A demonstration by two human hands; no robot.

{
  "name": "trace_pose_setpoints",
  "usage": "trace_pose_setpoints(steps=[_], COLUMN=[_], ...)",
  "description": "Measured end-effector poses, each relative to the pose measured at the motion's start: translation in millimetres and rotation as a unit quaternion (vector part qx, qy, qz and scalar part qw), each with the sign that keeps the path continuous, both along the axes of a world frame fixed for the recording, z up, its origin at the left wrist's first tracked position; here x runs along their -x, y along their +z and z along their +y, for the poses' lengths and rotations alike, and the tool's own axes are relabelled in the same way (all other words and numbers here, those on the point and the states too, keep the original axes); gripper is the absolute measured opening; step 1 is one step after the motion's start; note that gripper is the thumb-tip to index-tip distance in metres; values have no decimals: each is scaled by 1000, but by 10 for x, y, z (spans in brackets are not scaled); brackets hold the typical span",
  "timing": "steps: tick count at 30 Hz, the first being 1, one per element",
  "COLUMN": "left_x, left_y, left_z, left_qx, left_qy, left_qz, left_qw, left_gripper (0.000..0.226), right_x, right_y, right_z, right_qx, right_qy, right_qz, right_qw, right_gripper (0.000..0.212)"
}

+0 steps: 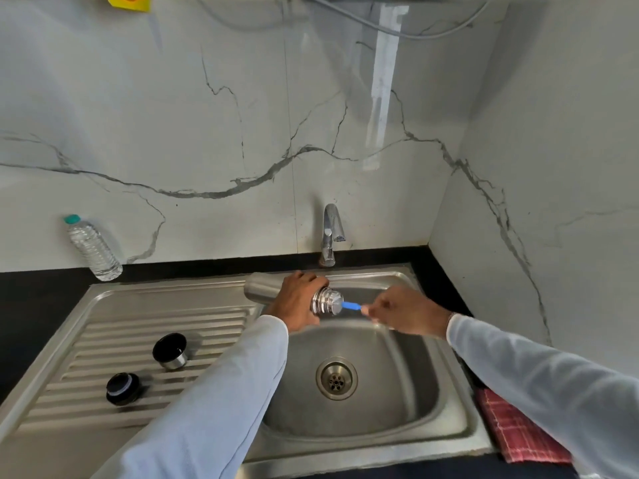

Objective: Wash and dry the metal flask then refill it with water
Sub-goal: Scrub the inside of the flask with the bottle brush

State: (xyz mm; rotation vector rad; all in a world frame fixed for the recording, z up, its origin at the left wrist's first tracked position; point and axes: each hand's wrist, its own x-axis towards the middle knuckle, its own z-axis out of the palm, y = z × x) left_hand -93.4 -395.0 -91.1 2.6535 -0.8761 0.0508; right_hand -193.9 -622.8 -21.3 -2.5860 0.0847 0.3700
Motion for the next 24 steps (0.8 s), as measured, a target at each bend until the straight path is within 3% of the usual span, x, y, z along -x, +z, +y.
trace_pose_setpoints(steps=[1, 3, 5, 7, 8, 10, 12, 14, 15, 17, 18, 19, 21, 23, 24], left_x=[-16, -42, -56, -38, -29, 15, 66, 105, 119, 142, 150, 154, 162, 151, 152], left_y=[23, 83, 124, 125, 104, 59, 20, -18, -20, -8, -2, 2, 10, 13, 13], left_z=[-31, -81, -133, -168, -175, -201, -209, -211, -210, -191, -178, -164, -127, -74, -36], left_qx=[-9, -20, -34, -48, -51, -51, -51, -44, -37, -27, -21, -14, 11, 37, 41], left_qy=[4, 10, 13, 1, -5, -3, -1, -1, 4, 16, 22, 26, 41, 51, 51], left_qz=[0, 7, 10, 9, 11, 15, 17, 25, 32, 40, 39, 38, 51, 56, 53], left_qw=[1000, 1000, 999, 999, 999, 999, 999, 999, 999, 999, 999, 999, 998, 996, 996], left_gripper=[81, 80, 79, 72, 70, 68, 68, 68, 68, 70, 70, 70, 71, 72, 72], right_x=[27, 93, 150, 138, 115, 93, 38, -23, -55, -13, 29, 68, 135, 155, 138], right_y=[-65, -235, -370, -525, -536, -507, -329, -157, -113, -58, -71, -134, -262, -336, -373], right_z=[-42, -98, -173, -309, -354, -332, -300, -335, -363, -334, -289, -252, -136, -111, -130], right_qx=[98, 295, 396, 400, 376, 256, 0, -197, -209, -94, 27, 179, 376, 407, 395], right_qy=[36, 100, 165, 193, 200, 180, 94, -8, -11, 25, 48, 64, 90, 160, 192], right_qz=[-103, -303, -393, -409, -387, -301, -48, 164, 175, 98, 22, -81, -290, -430, -446], right_qw=[989, 901, 813, 797, 818, 901, 994, 967, 962, 990, 998, 978, 876, 790, 780], right_gripper=[37, 24, 19, 28, 38, 55, 52, 50, 52, 53, 51, 47, 34, 23, 23])
